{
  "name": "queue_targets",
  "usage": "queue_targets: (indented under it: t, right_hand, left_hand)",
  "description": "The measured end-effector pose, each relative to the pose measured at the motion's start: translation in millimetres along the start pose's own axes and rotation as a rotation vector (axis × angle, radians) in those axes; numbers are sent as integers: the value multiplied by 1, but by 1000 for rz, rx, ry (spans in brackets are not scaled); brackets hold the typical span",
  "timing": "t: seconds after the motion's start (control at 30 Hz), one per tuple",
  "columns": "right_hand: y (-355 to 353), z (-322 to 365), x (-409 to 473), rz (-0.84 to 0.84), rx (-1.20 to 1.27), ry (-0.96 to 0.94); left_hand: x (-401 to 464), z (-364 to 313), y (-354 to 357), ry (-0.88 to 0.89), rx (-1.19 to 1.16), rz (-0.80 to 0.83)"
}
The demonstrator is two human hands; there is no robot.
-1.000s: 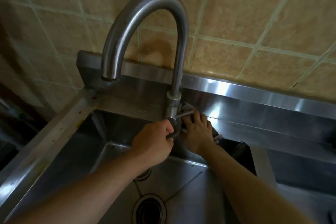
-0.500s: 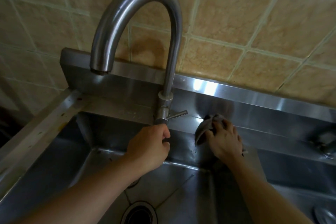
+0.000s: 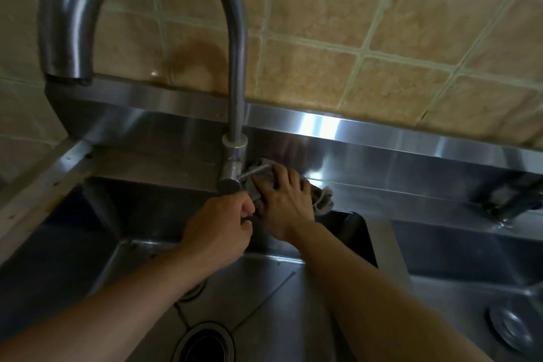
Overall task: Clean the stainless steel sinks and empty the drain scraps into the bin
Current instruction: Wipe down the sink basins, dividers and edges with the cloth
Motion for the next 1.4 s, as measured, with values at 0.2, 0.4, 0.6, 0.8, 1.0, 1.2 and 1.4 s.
queue_targets:
  t: [0.2, 0.4, 0.6, 0.8, 1.0, 1.2, 1.4]
  right_hand:
    - [-13, -67, -11, -41, 156, 181]
    - [-24, -189, -43, 3, 230, 467]
    - [-25, -234, -56, 15, 310, 757]
    - [-15, -132, -38, -43, 242, 488]
    - [-12, -156, -40, -30, 283, 276]
    - [-19, -248, -59, -204, 370, 575]
    - [-79, -264, -85, -737, 807, 748]
  left_hand:
    - [19, -26, 33, 22, 87, 44]
    - [39, -24, 51, 18, 351, 89]
    - [43, -19, 53, -24, 445, 58]
    - [48, -23, 54, -31, 514, 70]
    - [45, -34, 57, -41, 620, 46]
    - [47, -39, 59, -45, 610, 68]
    - [51, -28, 61, -13, 482, 151]
Point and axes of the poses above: each hand's wrist, its own x-axis towards the middle knuckle, its own y-axis out of the palm, z = x × y, the point moved 8 cm from there along x, towards the middle knuckle, and after that the axes turned 8 degrees about y, right-handed, at the moved point
